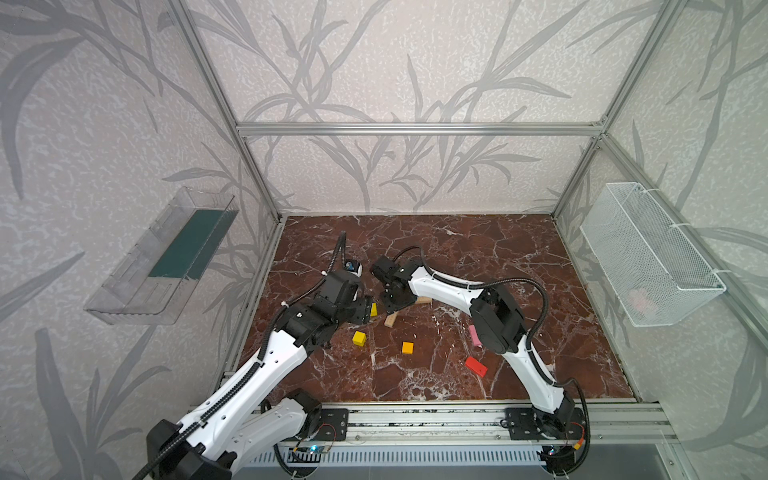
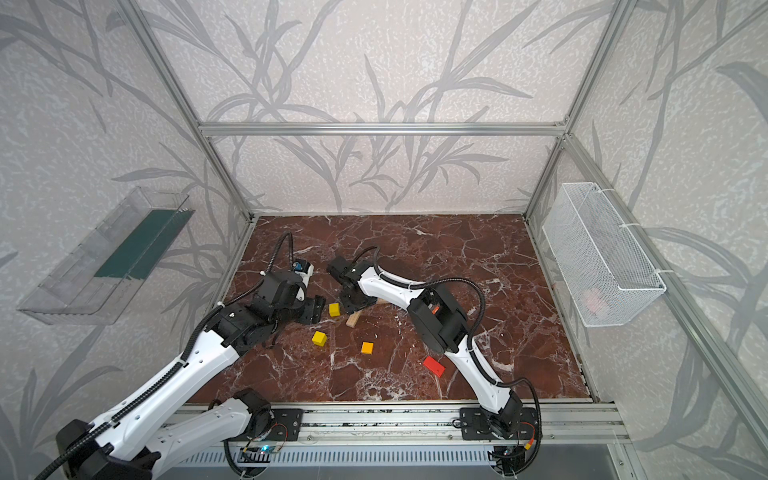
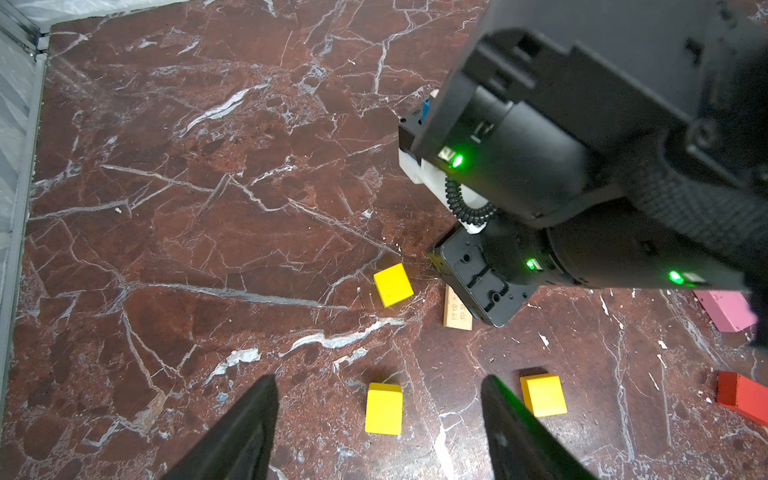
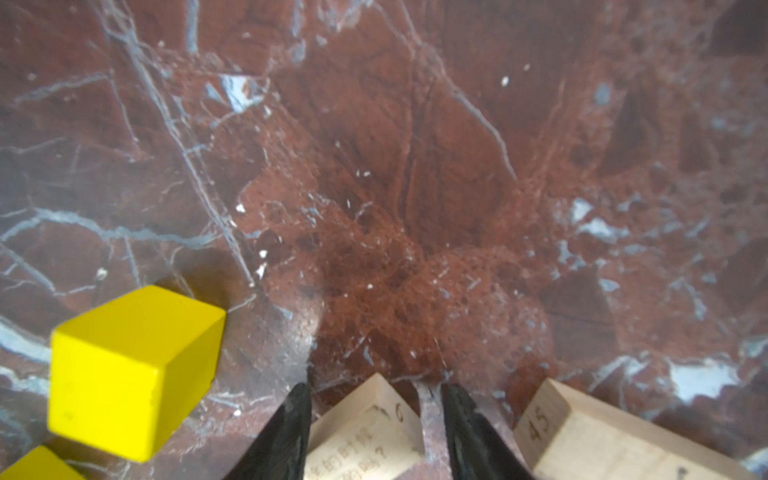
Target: Build the wood block tower
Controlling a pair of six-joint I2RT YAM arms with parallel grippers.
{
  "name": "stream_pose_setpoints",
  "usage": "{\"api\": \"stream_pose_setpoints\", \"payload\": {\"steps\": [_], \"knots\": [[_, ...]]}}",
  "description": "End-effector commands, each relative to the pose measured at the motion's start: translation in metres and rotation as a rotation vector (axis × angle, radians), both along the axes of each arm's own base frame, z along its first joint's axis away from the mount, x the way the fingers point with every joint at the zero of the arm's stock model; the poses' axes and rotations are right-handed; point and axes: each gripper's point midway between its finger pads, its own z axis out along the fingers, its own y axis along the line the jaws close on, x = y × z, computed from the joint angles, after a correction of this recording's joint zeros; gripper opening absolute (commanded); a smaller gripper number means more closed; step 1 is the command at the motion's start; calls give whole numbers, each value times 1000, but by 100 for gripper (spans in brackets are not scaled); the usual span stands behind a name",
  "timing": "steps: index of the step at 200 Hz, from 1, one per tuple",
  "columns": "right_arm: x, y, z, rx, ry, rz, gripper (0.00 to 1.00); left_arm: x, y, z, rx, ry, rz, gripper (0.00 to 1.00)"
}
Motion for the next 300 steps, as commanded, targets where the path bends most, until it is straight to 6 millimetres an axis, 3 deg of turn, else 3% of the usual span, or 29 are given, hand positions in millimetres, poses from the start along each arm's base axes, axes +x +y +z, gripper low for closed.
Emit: {"api": "stream_pose_setpoints", "payload": {"steps": [1,42,84,104,129,148,206,300], "knots": [[-1,1,26,32,-34,-2,53,-5,4,-6,13,23,5,75],[-3,4,36,61,-38,8,53,-5,4,-6,9,23,5,75],[-7,1,55,81,-62,64,63,-5,4,-5,10,22,6,75],[-10,-3,65,96,-67,112,70,-5,4,-5,11,20,5,75],[-12,-14,74,83,-93,185,94,-5,6,-4,17,16,13,75],[-19,-17,76,86,-99,286,100,-5,8,-3,20,9,17,75],[-52,-7,67,154,-20,564,99,-5,11,0,24,-7,27,75],[-48,2,40,67,-46,640,99,-4,14,2,33,-25,34,75]]}}
